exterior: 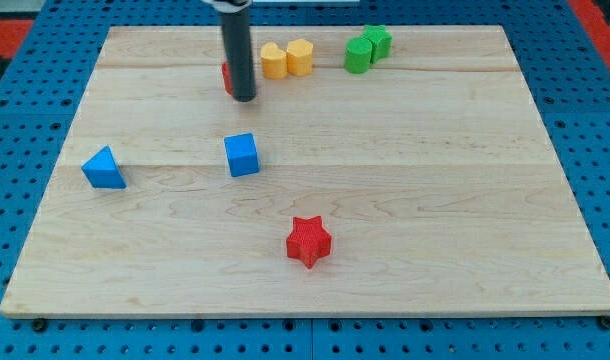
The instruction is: Push red circle closer to the red star
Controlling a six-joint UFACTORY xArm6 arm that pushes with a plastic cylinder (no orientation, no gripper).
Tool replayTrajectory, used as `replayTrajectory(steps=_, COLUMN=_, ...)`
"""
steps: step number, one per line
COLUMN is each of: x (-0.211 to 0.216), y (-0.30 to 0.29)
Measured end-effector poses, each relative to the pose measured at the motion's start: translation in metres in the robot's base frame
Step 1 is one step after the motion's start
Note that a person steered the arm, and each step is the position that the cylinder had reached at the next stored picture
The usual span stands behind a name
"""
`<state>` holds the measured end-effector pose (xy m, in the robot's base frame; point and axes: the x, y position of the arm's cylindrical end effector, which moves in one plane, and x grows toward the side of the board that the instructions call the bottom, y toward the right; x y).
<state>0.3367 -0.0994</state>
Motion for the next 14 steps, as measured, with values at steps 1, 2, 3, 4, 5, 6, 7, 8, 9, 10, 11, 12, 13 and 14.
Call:
replayTrajectory(steps=1, x=-0.004, y=-0.080)
replayTrajectory(steps=2, x=-0.049, y=-0.106)
replayTrajectory(steps=3, x=-0.106, y=-0.095)
replayTrajectory(steps=4, x=-0.080, y=-0.022)
replayTrajectory(steps=5, x=-0.048, y=0.024)
replayTrajectory(steps=6, x=-0.040, y=0.057)
replayTrajectory(steps=7, x=-0.031, y=0.077)
replayTrajectory(steps=8, x=-0.023, y=0.069)
replayTrajectory(steps=9, x=-0.032, y=0.054)
replayTrajectory(steps=10, x=-0.043, y=0.015)
replayTrajectory(steps=11, x=-0.002, y=0.048)
replayTrajectory(steps=12, x=0.027, y=0.065)
replayTrajectory(steps=13, x=0.026, y=0.047)
replayTrajectory(steps=14, x=0.024, y=0.017)
